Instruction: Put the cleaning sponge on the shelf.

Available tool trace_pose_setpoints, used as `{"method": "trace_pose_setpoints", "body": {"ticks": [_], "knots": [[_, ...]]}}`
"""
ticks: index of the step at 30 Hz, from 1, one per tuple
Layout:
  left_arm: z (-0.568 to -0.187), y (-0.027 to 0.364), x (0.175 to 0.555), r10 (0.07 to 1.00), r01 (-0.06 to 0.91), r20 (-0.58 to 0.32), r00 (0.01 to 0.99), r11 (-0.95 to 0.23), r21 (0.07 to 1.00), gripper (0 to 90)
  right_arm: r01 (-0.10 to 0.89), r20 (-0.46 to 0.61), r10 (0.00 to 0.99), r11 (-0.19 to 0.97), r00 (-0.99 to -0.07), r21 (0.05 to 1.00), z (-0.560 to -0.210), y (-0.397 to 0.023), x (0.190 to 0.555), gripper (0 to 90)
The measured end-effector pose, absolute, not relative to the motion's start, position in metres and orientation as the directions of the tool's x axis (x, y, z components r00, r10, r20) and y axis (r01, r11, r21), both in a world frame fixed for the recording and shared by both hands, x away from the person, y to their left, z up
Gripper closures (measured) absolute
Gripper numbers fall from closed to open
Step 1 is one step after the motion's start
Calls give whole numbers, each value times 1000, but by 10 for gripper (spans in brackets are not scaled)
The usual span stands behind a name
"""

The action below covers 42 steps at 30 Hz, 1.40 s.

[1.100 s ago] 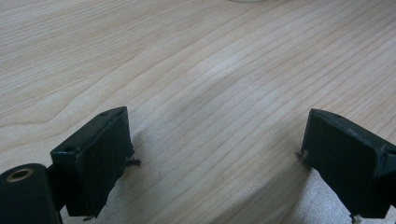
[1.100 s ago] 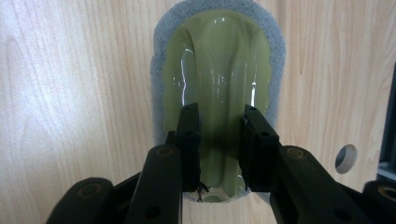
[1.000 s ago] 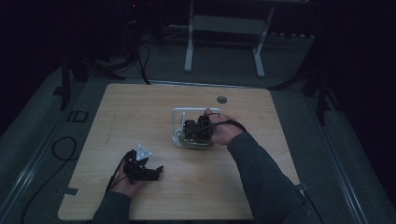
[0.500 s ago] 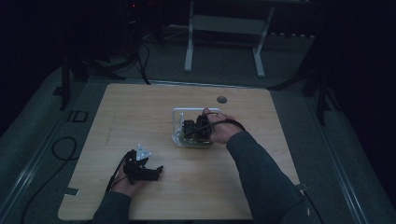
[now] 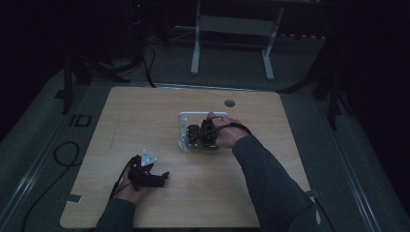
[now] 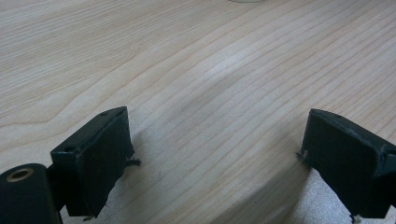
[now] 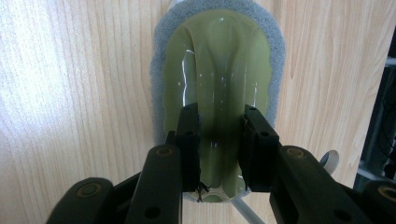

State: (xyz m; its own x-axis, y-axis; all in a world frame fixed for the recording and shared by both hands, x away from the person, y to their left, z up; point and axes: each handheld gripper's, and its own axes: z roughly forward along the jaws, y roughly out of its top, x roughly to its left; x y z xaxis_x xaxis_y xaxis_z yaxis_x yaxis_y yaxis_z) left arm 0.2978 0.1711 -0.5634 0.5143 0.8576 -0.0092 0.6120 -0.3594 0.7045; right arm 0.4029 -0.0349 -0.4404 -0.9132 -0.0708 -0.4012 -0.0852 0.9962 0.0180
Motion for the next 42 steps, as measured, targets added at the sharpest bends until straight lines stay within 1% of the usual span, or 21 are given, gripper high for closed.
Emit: {"method": "trace_pose_setpoints", "body": {"ticks": [11,22,25,42], "knots": [[-563,171,298,858,612,-10,514,-359,705,85,-99,-413,-92,995,-906,-6,-445,-28,405,717],[-564,171,298,858,612,-10,513,-358,706,85,-73,-404,-68,997,-912,-2,-452,-25,410,717],[-563,171,298,858,612,-10,514,-358,705,86,-78,-401,-78,997,-913,-16,-455,-24,411,717],[-563,171,298,857,612,-9,515,-360,705,85,-66,-411,-66,998,-909,-14,-463,-21,415,716]]}}
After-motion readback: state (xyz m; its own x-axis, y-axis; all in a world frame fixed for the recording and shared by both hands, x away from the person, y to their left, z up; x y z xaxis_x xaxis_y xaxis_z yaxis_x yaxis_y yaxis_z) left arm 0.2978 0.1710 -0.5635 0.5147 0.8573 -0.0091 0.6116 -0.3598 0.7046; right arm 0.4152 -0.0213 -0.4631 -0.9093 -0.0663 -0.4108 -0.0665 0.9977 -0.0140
